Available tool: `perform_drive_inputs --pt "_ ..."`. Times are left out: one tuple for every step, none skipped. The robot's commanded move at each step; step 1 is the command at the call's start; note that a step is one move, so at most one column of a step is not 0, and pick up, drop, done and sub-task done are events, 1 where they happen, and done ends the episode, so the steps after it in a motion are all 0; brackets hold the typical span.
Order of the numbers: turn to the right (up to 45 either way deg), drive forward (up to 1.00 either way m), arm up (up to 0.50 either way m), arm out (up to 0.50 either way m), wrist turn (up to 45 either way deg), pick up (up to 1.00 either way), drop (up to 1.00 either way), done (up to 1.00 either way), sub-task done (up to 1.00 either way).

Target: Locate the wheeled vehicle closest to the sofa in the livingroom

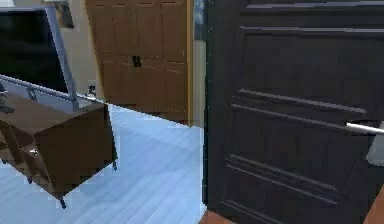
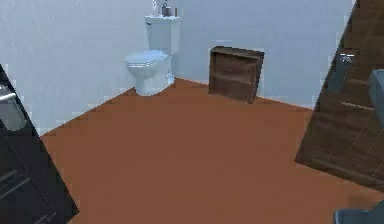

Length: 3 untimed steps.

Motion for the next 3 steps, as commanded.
perform_drive_inputs --pt "24.0 0.0 0.0 0.0 0.0 0.0 0.0 0.0 0.0" --pt "0.0 0.1 0.0 0.0 0.0 0.0 0.0 0.0 0.0" --pt "-45.0 0.0 0.0 0.0 0.0 0.0 0.0 0.0 0.0"
